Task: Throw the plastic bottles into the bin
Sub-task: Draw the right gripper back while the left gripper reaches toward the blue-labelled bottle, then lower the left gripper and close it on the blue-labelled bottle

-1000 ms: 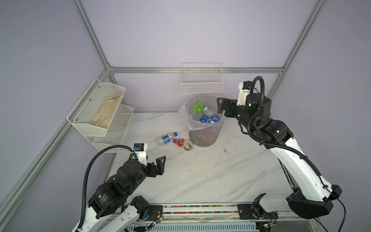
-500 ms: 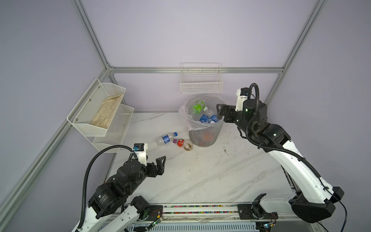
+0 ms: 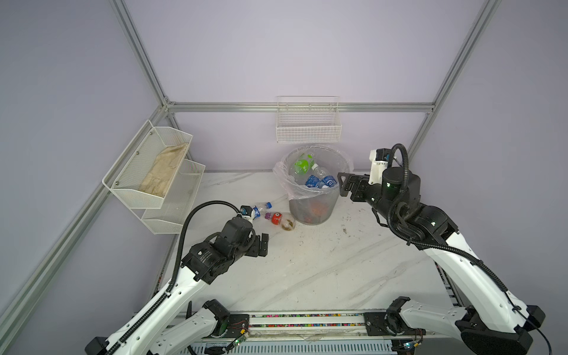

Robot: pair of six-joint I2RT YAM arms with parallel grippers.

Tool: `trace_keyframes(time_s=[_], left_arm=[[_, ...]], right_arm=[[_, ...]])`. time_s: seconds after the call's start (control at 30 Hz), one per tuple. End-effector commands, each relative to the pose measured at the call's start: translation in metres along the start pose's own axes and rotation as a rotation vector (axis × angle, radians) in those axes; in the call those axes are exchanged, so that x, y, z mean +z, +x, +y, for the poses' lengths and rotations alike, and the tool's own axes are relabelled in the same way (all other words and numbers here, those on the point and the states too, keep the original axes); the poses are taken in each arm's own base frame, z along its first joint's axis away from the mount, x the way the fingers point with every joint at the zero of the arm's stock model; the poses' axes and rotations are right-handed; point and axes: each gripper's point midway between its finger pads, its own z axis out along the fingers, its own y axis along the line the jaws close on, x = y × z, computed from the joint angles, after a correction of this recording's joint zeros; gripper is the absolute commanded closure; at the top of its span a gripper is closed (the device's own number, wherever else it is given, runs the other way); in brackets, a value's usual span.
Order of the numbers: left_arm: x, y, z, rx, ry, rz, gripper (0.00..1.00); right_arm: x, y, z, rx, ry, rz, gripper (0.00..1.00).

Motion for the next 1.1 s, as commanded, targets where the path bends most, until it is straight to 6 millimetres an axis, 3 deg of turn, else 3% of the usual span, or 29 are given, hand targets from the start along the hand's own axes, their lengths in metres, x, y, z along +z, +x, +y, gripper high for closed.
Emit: trace_keyframes(time_s=[0.0,0.17,0.37,0.53,0.7,1.07], left_arm=[[-0.016,-0.060,-0.011,0.025,0.064,-0.118,0.00],[0.009,-0.089,0.003,-0.008,0.047,-0.100,0.00],[0.038,-0.108,0.025,-0.075,0.054,-0.069,0.00],[0.068,-0.116,0.049,-0.100,0.031,-0.038,0.00],[0.113,-0.124,0.074,-0.118,-0.005,0.035,0.00],[0.180,-0.120,0.080,-0.156,0.030,0.171,0.00]], right_arm=[[-0.017,0.005,0.001,0.016,-0.053,0.004,0.03],[-0.028,0.025,-0.010,0.026,-0.052,0.040,0.03],[-0.030,0.038,-0.014,0.031,-0.052,0.070,0.03],[-0.030,0.052,-0.018,0.043,-0.060,0.090,0.03],[-0.032,0.067,-0.019,0.066,-0.078,0.119,0.03],[-0.042,0.081,-0.027,0.097,-0.081,0.136,0.03]])
